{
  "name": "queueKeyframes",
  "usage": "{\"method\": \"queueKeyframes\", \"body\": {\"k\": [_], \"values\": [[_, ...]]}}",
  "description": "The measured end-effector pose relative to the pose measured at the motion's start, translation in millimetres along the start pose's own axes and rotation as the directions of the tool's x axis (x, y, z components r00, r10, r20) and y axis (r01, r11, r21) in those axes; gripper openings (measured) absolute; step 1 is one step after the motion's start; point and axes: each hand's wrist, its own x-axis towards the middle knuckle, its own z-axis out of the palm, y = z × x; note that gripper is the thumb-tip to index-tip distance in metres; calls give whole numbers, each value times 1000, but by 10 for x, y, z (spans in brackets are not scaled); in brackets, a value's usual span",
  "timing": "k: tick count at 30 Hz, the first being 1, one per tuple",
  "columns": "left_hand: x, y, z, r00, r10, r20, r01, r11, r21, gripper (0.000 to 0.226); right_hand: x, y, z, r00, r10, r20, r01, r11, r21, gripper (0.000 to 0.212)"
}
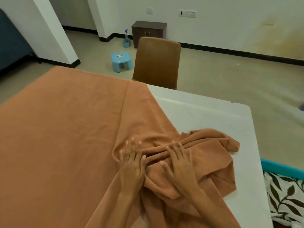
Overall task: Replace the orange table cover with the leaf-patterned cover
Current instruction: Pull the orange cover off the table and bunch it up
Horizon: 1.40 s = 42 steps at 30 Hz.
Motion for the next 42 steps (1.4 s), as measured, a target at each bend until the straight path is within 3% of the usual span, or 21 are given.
{"method": "queueKeyframes", "body": {"k": [2,5,11,16,20,24,28,31,36,42], "values": [[-42,-73,137,990,65,126,-76,993,88,51,-81,195,138,991,86,105,-79,995,-62,72],[-135,-236,303,958,74,276,-101,991,84,57,-88,132,268,976,135,171,-128,991,-50,72],[-127,-281,381,968,28,249,-35,999,26,55,188,-17,493,982,133,132,-129,991,-37,57],[-126,-295,394,963,4,269,-9,1000,17,55,253,5,579,980,97,173,-81,992,-93,56],[-124,-281,254,975,14,223,-1,998,-56,53,232,-66,450,993,105,62,-104,995,-6,55],[-234,-221,-87,995,19,100,-6,992,-126,50,99,-329,207,982,107,-153,-86,987,134,42],[-502,-178,-469,999,7,41,-1,987,-160,50,-130,-693,-35,970,16,-243,37,976,214,43],[-787,-159,-839,998,-2,57,10,990,-143,50,-431,-988,-197,975,-4,-222,71,954,292,34],[-1664,-82,-1706,998,28,50,-23,995,-97,46,-1150,-1550,-450,986,-56,-157,107,936,334,37],[-3083,-106,-2638,998,-67,8,67,998,-15,35,-2416,-2286,-659,956,-278,-90,291,887,358,22]]}}
